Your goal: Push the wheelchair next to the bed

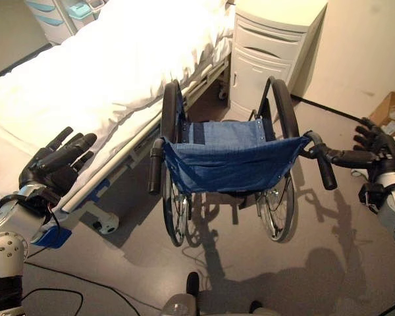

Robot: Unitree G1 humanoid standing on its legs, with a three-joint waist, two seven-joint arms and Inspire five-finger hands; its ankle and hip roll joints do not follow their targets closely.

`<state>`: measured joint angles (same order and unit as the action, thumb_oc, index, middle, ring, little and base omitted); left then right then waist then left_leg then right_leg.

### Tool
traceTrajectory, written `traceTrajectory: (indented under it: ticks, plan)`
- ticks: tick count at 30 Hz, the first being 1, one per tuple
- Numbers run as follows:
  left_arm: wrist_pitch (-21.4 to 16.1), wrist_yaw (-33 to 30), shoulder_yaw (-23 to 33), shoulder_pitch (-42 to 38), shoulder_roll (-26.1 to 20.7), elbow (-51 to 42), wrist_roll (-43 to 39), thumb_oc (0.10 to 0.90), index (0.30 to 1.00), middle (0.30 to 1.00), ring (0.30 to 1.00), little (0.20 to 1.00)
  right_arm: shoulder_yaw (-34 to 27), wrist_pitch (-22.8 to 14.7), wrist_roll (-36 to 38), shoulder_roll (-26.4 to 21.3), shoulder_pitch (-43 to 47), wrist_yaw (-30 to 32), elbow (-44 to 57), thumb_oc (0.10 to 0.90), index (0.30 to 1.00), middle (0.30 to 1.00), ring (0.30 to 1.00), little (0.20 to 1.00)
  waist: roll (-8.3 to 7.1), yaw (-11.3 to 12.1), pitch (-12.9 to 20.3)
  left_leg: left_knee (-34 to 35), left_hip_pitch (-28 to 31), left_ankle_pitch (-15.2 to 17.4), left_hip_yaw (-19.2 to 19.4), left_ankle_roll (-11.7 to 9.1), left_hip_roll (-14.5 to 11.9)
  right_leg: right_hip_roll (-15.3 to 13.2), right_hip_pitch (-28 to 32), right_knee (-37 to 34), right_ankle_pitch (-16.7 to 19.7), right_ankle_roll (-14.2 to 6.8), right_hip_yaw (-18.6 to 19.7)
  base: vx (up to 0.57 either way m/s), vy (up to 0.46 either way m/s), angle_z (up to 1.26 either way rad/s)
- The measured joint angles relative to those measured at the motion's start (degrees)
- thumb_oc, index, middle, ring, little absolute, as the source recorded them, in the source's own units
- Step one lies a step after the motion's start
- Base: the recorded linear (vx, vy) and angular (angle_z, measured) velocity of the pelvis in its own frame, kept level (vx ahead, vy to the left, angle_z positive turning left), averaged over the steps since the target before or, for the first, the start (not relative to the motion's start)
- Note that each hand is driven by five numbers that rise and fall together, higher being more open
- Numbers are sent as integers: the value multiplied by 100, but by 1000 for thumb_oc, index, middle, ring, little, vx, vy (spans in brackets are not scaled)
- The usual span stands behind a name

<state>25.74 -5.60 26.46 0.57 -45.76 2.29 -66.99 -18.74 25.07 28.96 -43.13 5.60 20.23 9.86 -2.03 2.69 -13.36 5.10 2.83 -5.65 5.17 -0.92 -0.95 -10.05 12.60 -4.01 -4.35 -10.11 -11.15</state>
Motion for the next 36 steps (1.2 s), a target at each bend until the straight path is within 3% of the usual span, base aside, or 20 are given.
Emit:
traceTrajectory:
  ticks: [3, 7, 10, 15, 20, 26, 29, 33, 36]
  plan:
    - [2, 25, 59, 448, 317, 2, 20, 800, 900, 900, 900, 900, -553, -127, -158, 119, -317, 266, -23, 800, 900, 900, 900, 900, -32, -91, 196, 4, 9, 3, 25, -1, -14, 11, -1, -20, 0, -2, 4, -16, -26, -6]
    - [20, 95, 78, 704, 800, 39, 158, 800, 900, 900, 900, 900, -580, -283, -148, 379, -493, 411, -232, 800, 900, 900, 900, 900, -5, -171, 352, 6, 36, 5, 125, -5, -39, 19, -8, -50, 1, -9, 28, -16, -13, -12]
    - [36, 275, -88, 831, 1158, 440, 463, 800, 900, 900, 900, 900, -538, -394, -119, 839, -792, 544, -670, 800, 900, 900, 900, 900, 66, -194, 569, 12, 16, 15, 155, -21, -91, 60, -37, -77, 17, -12, 92, -24, -8, -7]
    - [137, 300, -476, 1095, 1645, 1416, 1010, 800, 900, 900, 900, 900, -294, -450, 543, 1330, -1263, 770, -2017, 800, 900, 900, 900, 900, 164, -195, 810, 46, -2, 2, 151, -32, -94, 75, -55, -83, 15, -7, 91, 0, 0, 0]
    - [5, 363, -1100, 1063, 2051, 3079, 1765, 800, 900, 900, 900, 900, 250, -702, 1252, 2039, -1308, 792, -4243, 800, 900, 900, 900, 900, 97, -191, 874, 47, -8, -8, 144, -43, -99, 84, -60, -85, 13, -1, 87, 0, 0, 0]
    - [-713, 408, -1737, 1023, 2792, 4681, 2453, 800, 900, 900, 900, 900, 823, -916, 1645, 2999, -1177, 686, -6363, 800, 900, 900, 900, 900, -62, -177, 983, 50, 0, -15, 104, -54, -104, 92, -61, -90, 4, 13, 54, 4, 1, 2]
    - [-1154, 426, -2071, 1022, 2966, 5025, 2978, 800, 900, 900, 900, 900, 1097, -970, 1591, 3154, -1163, 421, -6886, 800, 900, 900, 900, 900, -69, -167, 1035, 50, -10, -11, 91, -60, -108, 94, -71, -83, -20, 55, 27, 0, 0, 0]
    - [-1817, 451, -2173, 939, 3158, 5712, 3198, 800, 900, 900, 900, 900, 1534, -1057, 888, 3216, -1113, -168, -7646, 800, 900, 900, 900, 900, -29, -160, 1143, 50, -26, 3, 83, -79, -124, 102, -83, -81, -24, 61, 9, 0, 0, 0]
    - [-1983, 484, -2169, 810, 3258, 6303, 3192, 800, 900, 900, 900, 900, 1717, -1118, 332, 3248, -1117, -634, -7991, 800, 900, 900, 900, 900, -5, -165, 1173, 50, -35, 2, 67, -79, -122, 110, -86, -83, -25, 63, 0, 0, 0, 0]
